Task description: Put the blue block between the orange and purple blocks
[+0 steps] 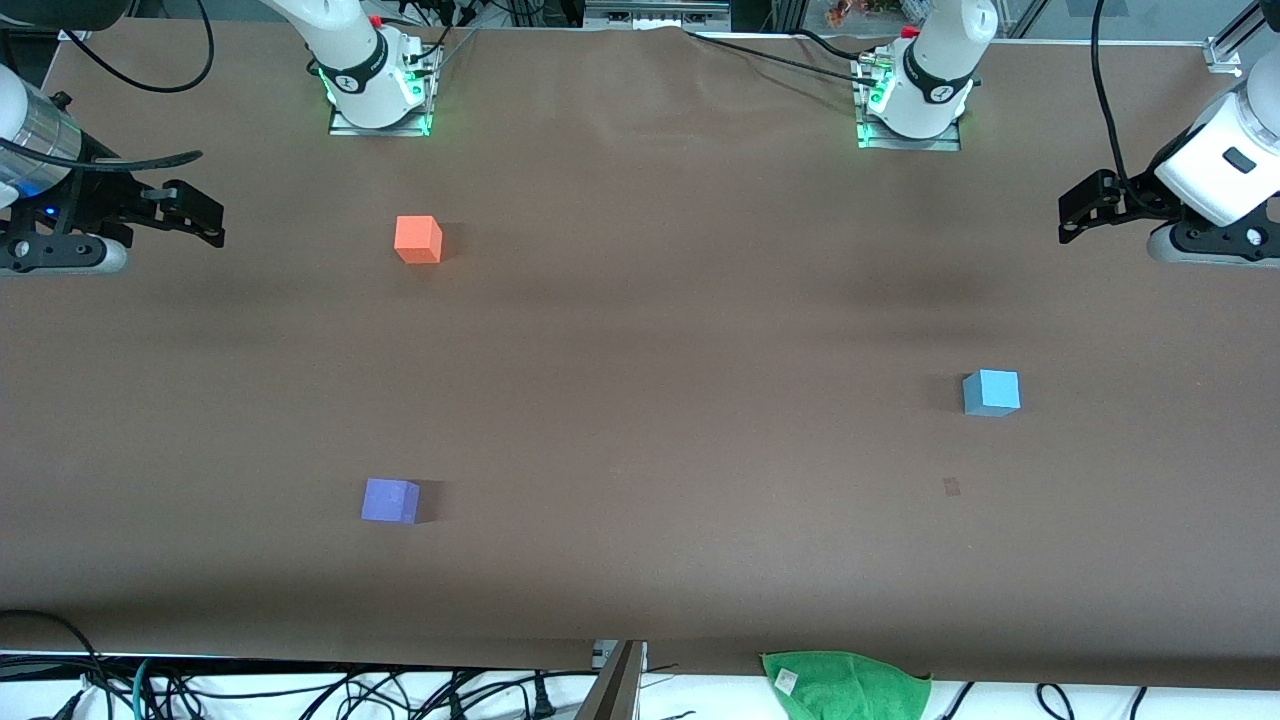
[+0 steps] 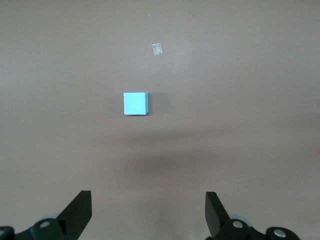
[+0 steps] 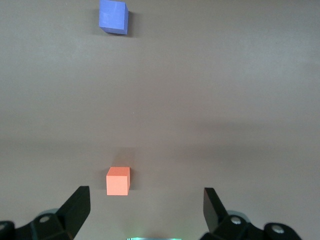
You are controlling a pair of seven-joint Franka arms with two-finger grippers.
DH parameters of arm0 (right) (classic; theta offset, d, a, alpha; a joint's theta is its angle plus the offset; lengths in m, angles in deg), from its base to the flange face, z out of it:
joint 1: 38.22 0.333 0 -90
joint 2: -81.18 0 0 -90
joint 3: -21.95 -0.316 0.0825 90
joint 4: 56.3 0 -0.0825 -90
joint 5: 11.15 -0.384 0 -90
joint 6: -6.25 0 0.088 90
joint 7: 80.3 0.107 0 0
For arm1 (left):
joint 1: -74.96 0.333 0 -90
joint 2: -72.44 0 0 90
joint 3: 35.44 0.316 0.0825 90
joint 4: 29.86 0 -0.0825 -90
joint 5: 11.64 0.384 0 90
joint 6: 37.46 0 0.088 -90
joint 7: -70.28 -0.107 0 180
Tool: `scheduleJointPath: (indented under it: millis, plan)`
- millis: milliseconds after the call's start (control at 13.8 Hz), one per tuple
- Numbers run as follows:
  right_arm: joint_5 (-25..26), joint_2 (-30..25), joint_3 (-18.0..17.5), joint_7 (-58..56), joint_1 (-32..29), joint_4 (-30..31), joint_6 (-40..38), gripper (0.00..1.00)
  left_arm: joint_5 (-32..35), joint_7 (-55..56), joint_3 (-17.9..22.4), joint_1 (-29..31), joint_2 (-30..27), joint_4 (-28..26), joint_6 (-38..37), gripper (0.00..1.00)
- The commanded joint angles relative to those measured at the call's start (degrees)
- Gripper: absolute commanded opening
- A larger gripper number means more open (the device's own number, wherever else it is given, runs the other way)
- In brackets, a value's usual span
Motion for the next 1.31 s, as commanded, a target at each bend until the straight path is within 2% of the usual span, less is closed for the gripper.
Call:
scheduleJointPath:
  millis: [0, 653, 1016, 1233]
  plan:
    - [-1.0, 0.2, 0.2, -0.5, -0.3, -1.0, -0.8, 1.0, -1.0, 0.1, -0.7, 1.1, -0.6, -0.3, -0.1, 1.0]
    - [-1.1, 0.3, 0.2, -0.6, -0.2, -0.8, -0.9, 1.0, -0.9, -0.1, -0.5, 1.1, 2.0, -0.8, 0.9, 1.0]
    - [-1.1, 0.3, 0.2, -0.6, -0.2, -0.8, -0.8, 1.0, -0.3, -0.3, -0.3, 1.7, 8.1, -1.2, 4.9, 1.0]
    - [-1.1, 0.4, 0.2, -0.7, 0.0, -0.9, -0.5, 1.0, -0.3, -0.5, -0.3, 3.1, 13.1, -2.2, 11.2, 1.0]
